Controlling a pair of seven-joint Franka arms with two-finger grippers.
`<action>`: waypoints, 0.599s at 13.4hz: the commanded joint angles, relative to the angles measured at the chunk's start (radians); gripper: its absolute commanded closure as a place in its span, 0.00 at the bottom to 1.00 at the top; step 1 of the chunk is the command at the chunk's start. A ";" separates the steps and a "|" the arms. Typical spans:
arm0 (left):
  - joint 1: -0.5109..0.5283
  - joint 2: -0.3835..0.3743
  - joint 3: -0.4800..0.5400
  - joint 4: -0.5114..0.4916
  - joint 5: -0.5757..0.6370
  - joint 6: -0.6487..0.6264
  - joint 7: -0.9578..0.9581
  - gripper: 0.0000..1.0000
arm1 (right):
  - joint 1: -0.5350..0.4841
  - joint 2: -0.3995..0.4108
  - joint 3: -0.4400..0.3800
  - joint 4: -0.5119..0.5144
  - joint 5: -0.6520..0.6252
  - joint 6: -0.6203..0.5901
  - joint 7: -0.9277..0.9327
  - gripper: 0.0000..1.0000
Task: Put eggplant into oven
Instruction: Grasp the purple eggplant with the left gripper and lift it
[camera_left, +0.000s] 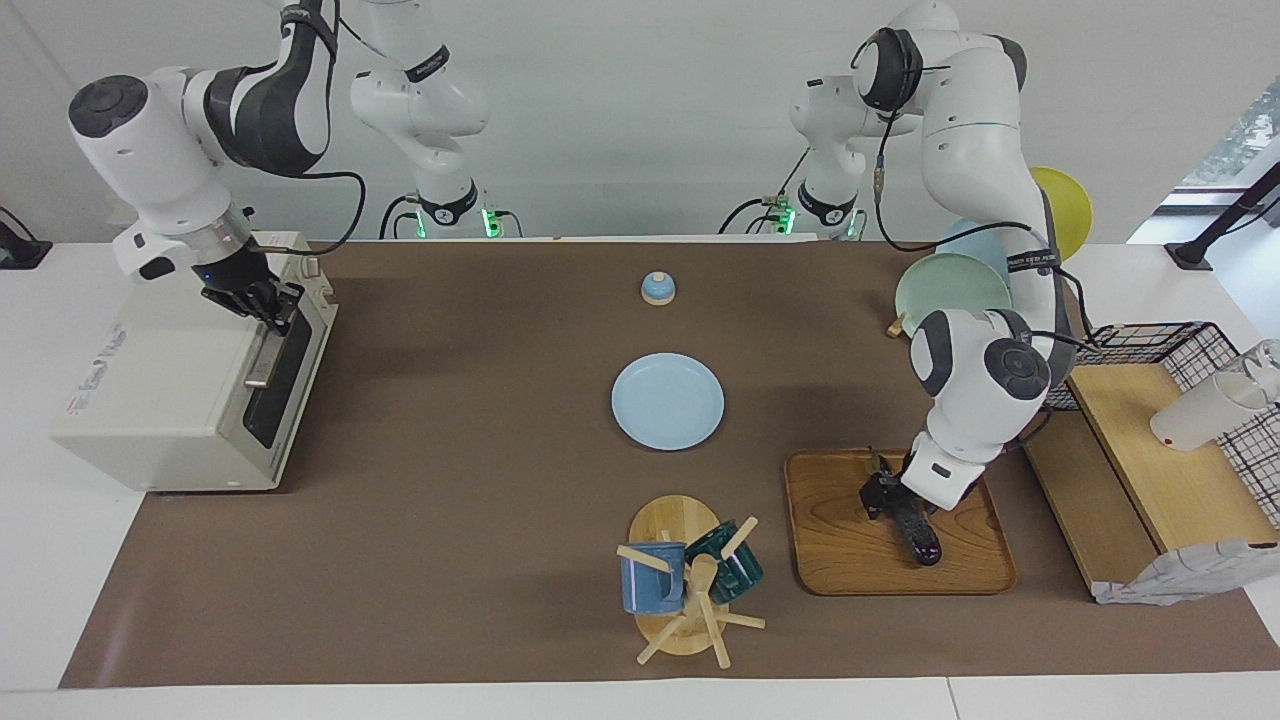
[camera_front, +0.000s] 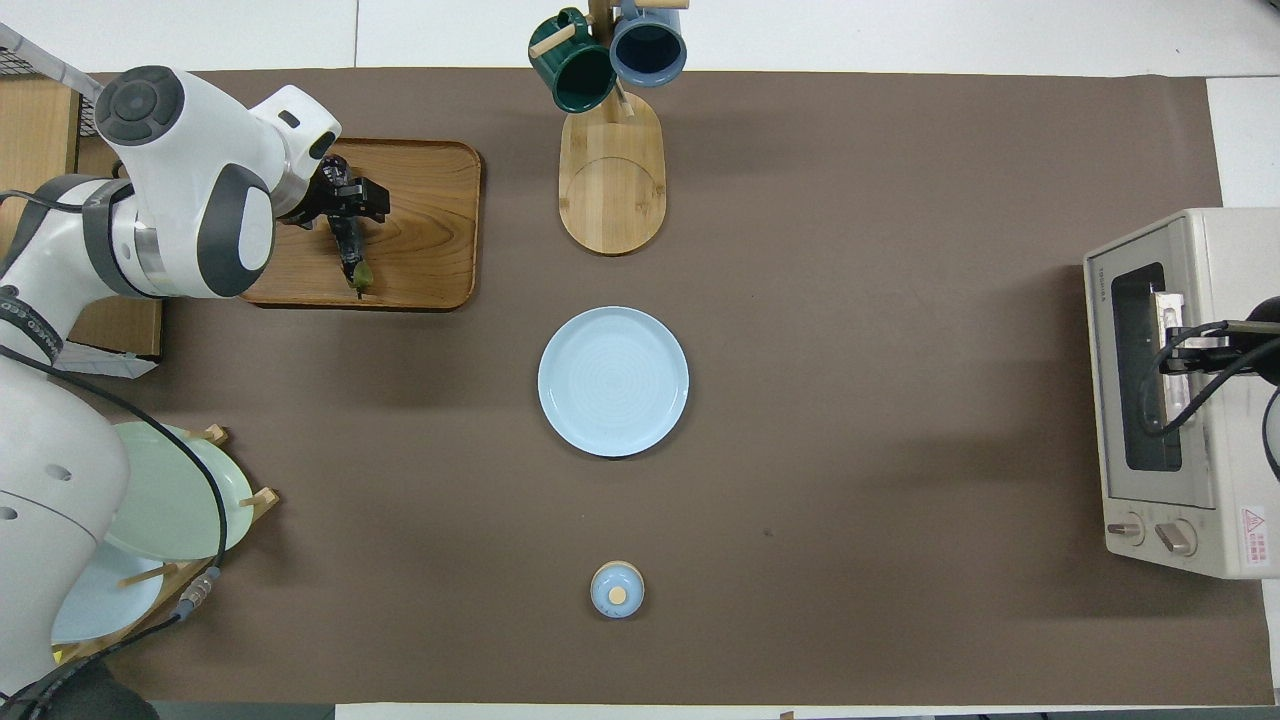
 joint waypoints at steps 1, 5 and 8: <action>0.002 -0.027 0.002 -0.031 0.024 0.013 -0.001 0.40 | -0.007 -0.010 0.009 -0.025 -0.034 0.022 -0.027 1.00; -0.007 -0.027 0.000 0.026 0.018 -0.062 -0.001 1.00 | -0.018 -0.011 0.007 -0.048 -0.037 0.024 -0.040 1.00; -0.010 -0.079 -0.004 0.015 0.009 -0.112 -0.013 1.00 | -0.016 -0.011 0.009 -0.075 -0.037 0.050 -0.037 1.00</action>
